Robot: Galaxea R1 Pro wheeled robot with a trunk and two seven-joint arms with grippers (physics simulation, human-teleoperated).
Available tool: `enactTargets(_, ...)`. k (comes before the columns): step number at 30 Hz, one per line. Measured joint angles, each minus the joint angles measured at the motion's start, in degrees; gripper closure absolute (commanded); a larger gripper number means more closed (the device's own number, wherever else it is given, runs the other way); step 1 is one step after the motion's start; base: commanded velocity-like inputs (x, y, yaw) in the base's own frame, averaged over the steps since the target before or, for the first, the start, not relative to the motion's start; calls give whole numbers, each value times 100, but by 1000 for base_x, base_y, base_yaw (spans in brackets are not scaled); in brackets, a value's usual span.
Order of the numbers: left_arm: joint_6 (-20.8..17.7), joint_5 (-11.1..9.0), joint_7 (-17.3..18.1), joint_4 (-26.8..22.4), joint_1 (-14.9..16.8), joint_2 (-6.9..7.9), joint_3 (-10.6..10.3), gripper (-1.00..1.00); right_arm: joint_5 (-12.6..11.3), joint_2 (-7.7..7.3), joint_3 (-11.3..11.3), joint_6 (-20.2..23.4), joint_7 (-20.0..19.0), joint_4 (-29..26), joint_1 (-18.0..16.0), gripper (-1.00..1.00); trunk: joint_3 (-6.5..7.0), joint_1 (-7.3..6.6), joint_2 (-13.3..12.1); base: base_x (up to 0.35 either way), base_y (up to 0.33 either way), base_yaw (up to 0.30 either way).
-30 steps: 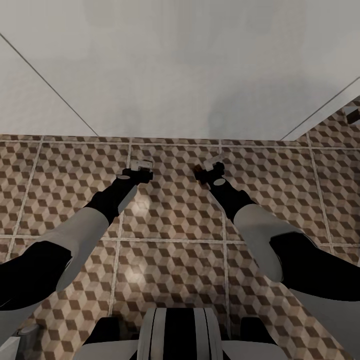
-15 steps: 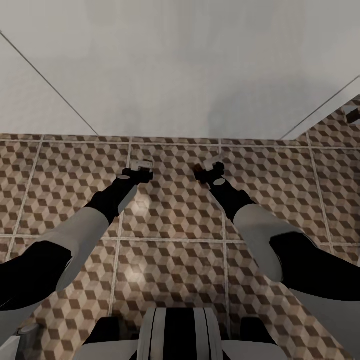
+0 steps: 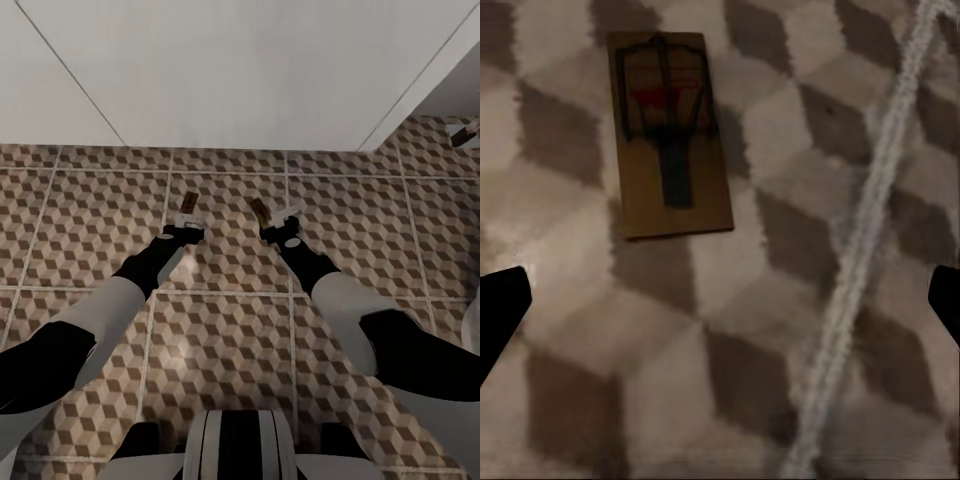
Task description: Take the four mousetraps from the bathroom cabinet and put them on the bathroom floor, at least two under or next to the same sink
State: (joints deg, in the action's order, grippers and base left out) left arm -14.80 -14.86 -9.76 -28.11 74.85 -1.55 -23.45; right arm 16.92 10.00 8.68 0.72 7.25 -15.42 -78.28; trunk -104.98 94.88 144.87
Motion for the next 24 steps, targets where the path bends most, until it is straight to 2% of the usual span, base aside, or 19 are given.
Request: enactTargets(24,-1,0,-1,7,0,0,0,-100,0,0,0,0,-1,0,0,-100,0,0,0,-325,-22,0)
